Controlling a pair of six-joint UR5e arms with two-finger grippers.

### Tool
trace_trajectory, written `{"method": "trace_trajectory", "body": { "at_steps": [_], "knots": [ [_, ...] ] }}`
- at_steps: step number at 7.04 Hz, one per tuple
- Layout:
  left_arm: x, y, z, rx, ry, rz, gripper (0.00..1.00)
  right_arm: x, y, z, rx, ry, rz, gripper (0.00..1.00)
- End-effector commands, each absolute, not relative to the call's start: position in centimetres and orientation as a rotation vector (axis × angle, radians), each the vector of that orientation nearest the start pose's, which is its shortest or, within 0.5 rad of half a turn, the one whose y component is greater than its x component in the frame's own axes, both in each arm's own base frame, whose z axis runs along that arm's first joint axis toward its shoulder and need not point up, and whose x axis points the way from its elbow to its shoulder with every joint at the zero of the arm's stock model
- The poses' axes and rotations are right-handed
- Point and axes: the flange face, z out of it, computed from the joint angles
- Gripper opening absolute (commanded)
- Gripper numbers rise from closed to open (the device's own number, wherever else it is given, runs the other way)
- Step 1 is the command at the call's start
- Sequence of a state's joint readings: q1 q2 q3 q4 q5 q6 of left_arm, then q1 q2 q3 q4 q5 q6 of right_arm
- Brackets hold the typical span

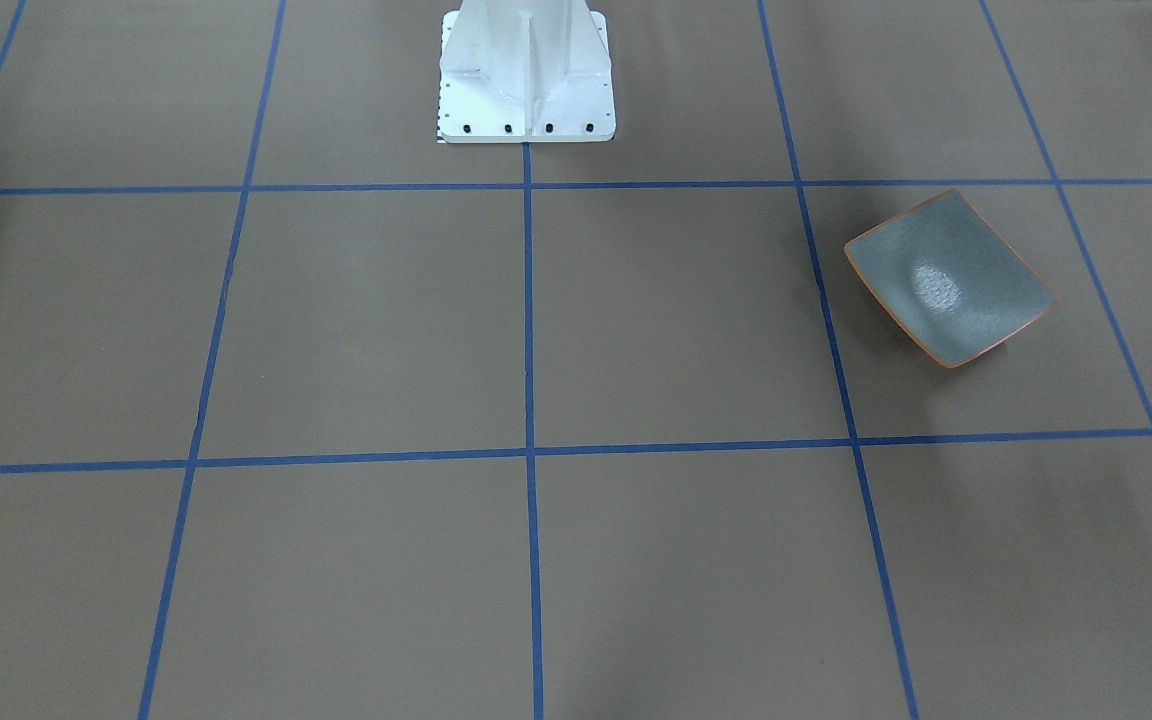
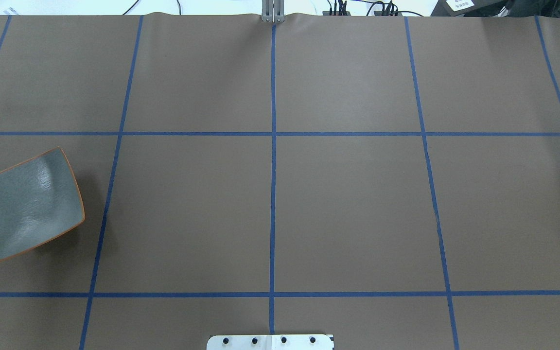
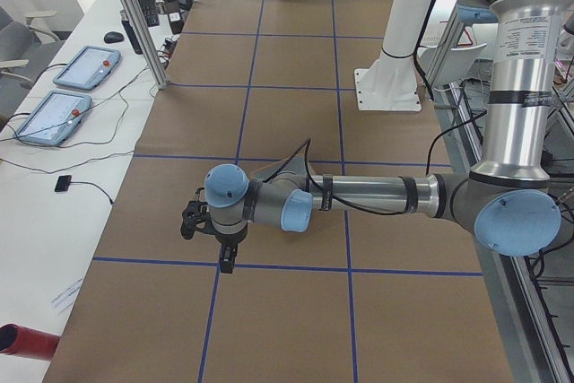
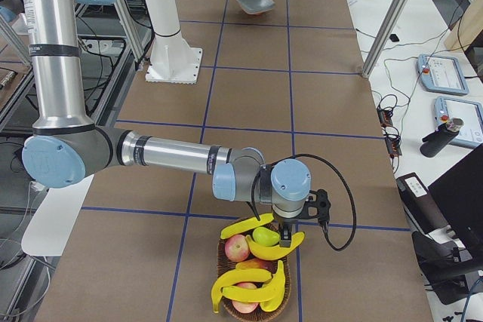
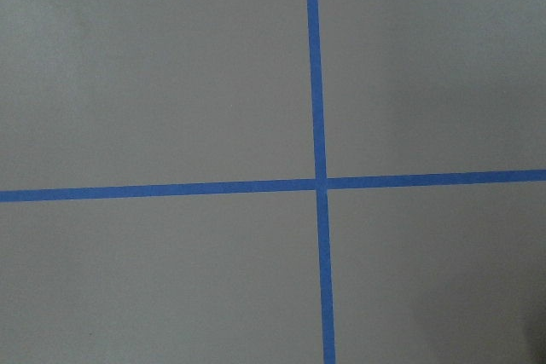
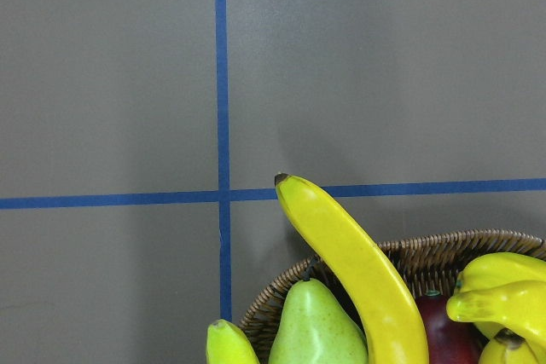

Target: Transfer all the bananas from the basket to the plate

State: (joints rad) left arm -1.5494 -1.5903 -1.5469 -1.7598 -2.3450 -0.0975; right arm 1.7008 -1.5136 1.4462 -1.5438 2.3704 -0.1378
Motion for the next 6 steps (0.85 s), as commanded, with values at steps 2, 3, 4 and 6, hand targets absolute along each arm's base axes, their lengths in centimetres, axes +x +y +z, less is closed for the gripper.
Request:
{"method": "trace_trajectory", "body": {
  "at_steps": [2,3,4,6],
  "knots": [
    [-5.3,-51.3,63.9,0.136,0.782,0.002,1.0,17.1,-46.4,75.8,0.008,-0.814,-0.051,1.0],
    [-5.2,-51.4,63.7,0.16,0.784,0.009,1.0,17.7,-46.9,78.3,-0.024,-0.826,-0.049,1.0],
    [-5.2,-51.4,63.7,0.164,0.785,0.009,1.0,17.5,-46.2,80.0,-0.059,-0.835,-0.035,1.0],
    [-5.2,-51.5,63.6,0.167,0.783,0.01,1.0,17.9,-45.4,81.6,-0.106,-0.775,-0.043,1.0]
  ]
}}
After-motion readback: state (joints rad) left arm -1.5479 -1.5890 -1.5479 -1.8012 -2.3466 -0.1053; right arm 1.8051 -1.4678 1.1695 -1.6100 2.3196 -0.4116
